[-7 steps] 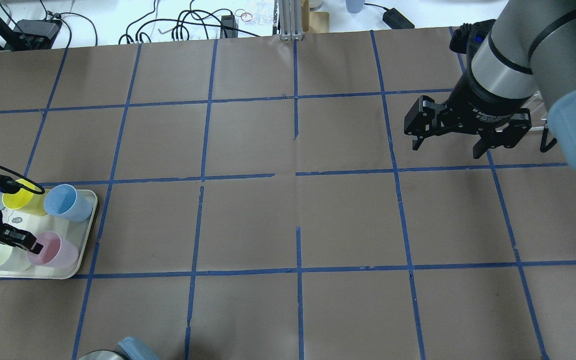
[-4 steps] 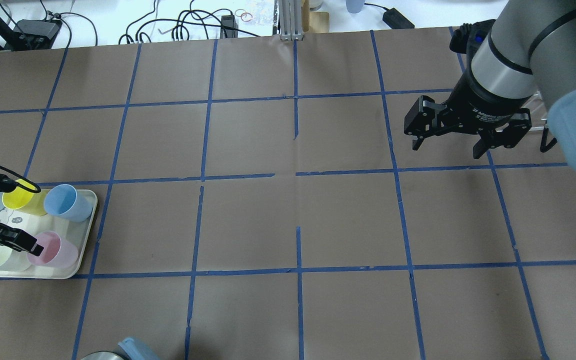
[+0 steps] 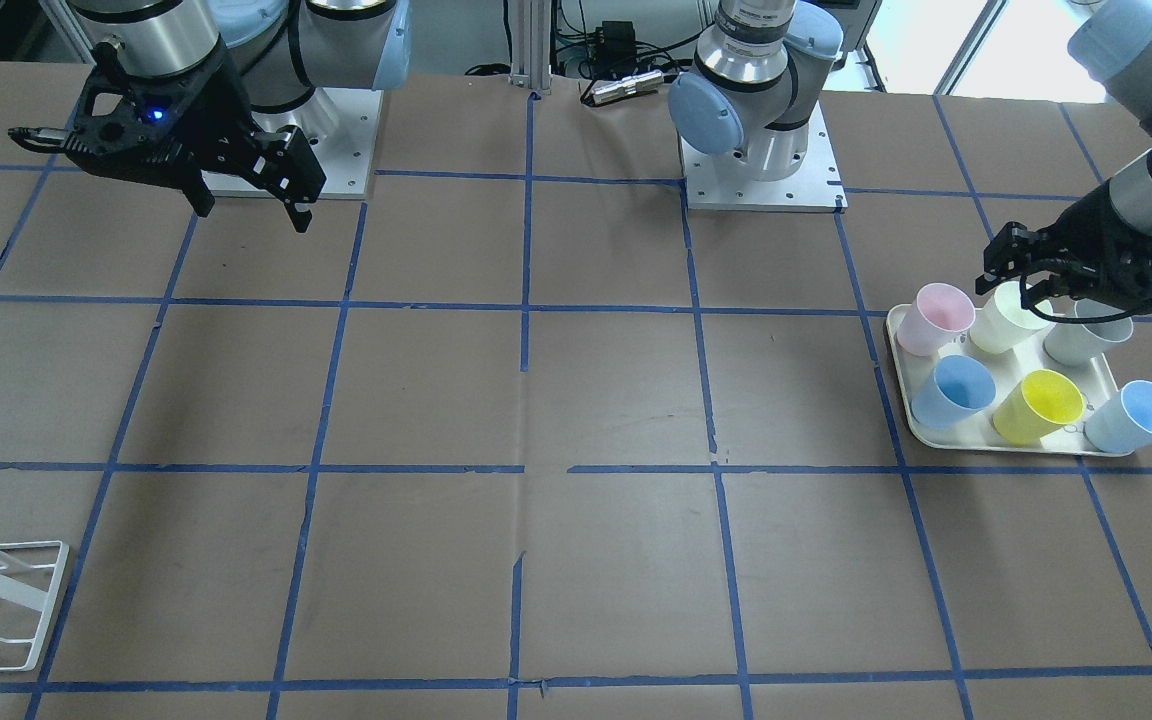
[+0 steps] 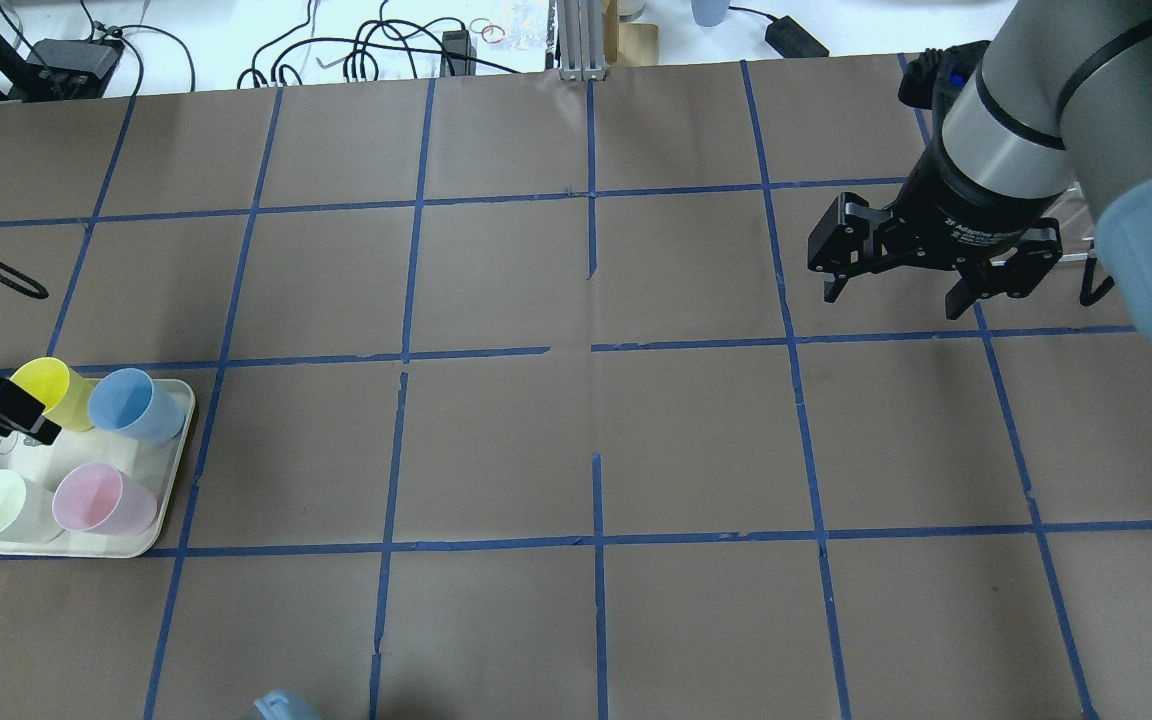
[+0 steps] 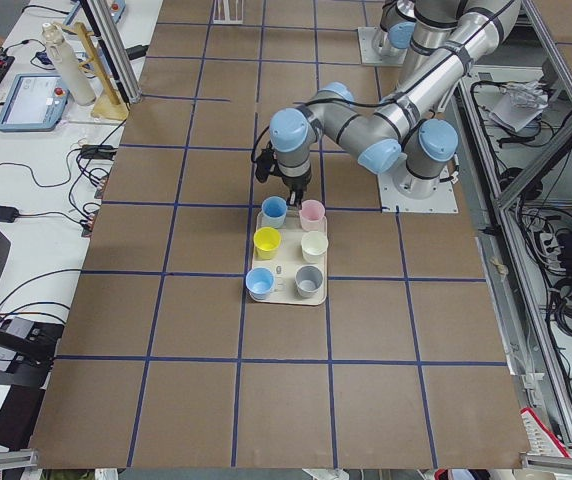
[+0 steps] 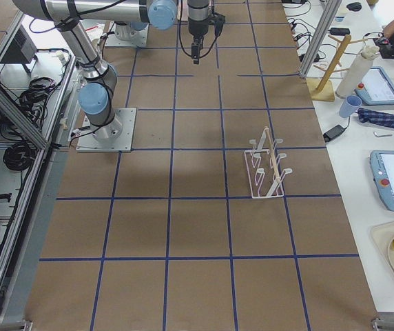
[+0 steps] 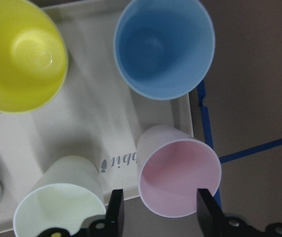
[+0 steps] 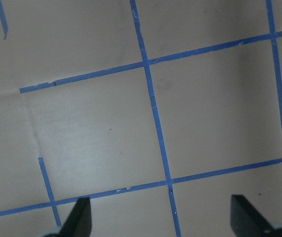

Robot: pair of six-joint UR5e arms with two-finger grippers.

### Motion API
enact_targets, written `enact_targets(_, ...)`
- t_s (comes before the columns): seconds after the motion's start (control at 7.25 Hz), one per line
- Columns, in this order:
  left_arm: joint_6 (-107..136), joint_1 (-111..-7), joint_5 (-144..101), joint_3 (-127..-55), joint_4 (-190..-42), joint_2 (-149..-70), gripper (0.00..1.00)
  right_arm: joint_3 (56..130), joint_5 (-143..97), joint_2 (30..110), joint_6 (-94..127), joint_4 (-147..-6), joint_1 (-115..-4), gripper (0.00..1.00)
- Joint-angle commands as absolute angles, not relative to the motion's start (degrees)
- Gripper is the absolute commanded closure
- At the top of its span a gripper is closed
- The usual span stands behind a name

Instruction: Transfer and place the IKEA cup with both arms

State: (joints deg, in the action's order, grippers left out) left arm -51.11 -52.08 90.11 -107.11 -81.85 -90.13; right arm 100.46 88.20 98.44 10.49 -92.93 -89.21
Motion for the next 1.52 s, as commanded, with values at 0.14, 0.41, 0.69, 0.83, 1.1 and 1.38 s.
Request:
enact_targets(0.14, -23.1, -71.2, 89.5, -98.4, -87.4, -86.5, 0.1, 100.5, 88.2, 98.4, 10.4, -93.0, -89.2, 0.0)
enact_targets(0.41, -1.3, -86.0, 89.5, -91.8, -91.2, -87.4, 0.0, 100.5, 88.2, 98.4, 10.3, -93.2, -89.1, 0.0)
enact_targets(0.69, 4.6, -93.0, 89.9, -90.3, -91.4, -85.8, 0.0, 100.5, 88.3, 98.4, 10.1, -93.3, -89.1, 0.0)
enact_targets(0.83, 3.9, -92.6, 89.9, -89.7, -91.5, -86.0, 0.0, 100.5, 88.3, 98.3, 10.1, -93.2, -89.1, 0.0)
enact_targets(1.1, 4.0, -90.3, 90.1, -89.5, -92.9, -87.4, 0.0, 100.6, 88.3, 98.3, 10.1, -93.2, -89.2, 0.0)
enact_targets(1.38, 3.3, -89.0, 89.8, -89.5, -92.6, -86.4, 0.0, 100.5, 88.3, 98.3, 10.1, -93.4, -89.1, 0.0)
